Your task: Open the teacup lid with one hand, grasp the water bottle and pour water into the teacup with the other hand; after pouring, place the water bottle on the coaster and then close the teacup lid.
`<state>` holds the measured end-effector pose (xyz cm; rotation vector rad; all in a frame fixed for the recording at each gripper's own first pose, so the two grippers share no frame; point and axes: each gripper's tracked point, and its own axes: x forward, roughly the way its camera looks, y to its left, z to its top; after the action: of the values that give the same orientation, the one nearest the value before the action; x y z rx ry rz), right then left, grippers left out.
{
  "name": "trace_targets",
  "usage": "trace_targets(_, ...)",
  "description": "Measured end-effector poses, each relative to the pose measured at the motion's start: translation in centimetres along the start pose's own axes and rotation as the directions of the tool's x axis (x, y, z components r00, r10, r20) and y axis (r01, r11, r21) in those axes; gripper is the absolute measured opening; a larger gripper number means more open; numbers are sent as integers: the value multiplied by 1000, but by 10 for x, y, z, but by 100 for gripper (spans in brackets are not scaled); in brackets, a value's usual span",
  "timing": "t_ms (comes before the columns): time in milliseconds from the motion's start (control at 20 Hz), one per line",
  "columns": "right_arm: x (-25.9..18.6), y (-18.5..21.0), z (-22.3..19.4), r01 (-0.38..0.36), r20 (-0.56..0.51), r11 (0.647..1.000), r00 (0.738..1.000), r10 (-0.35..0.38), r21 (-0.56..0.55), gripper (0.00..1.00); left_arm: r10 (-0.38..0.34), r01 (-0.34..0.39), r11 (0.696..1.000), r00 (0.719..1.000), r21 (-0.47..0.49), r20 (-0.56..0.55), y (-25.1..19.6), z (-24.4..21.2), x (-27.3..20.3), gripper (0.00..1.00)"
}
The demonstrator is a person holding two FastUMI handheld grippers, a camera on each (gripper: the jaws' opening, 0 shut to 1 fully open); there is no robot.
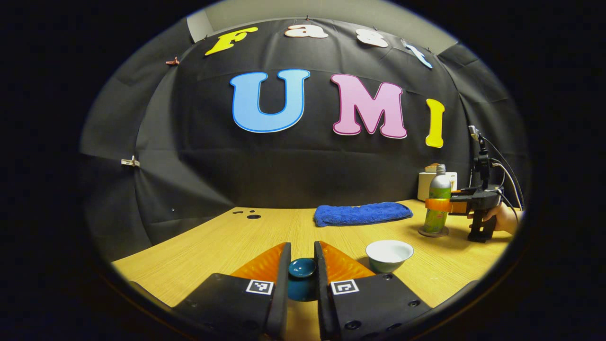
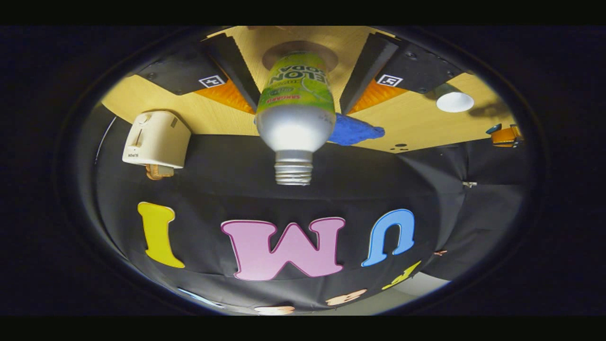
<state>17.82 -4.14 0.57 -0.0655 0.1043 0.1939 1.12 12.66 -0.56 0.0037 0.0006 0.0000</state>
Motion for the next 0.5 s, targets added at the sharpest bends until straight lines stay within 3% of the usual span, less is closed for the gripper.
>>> trace_targets(200,-25,-5,-3,43,-9,992,999,-45,-118,98,3,-3,1000,1000,0,-1,0,0,0,30)
trace_targets(400,-55,-3,-22,43,-81,997,996,-49,-69,98,6,-6,1000,1000,-1,0,-1,0,-1,30)
trace_targets(500,-74,-1,-16,40,-59,999,997,-41,-14,98,-1,1,1000,1000,0,1,-1,1,-1,30)
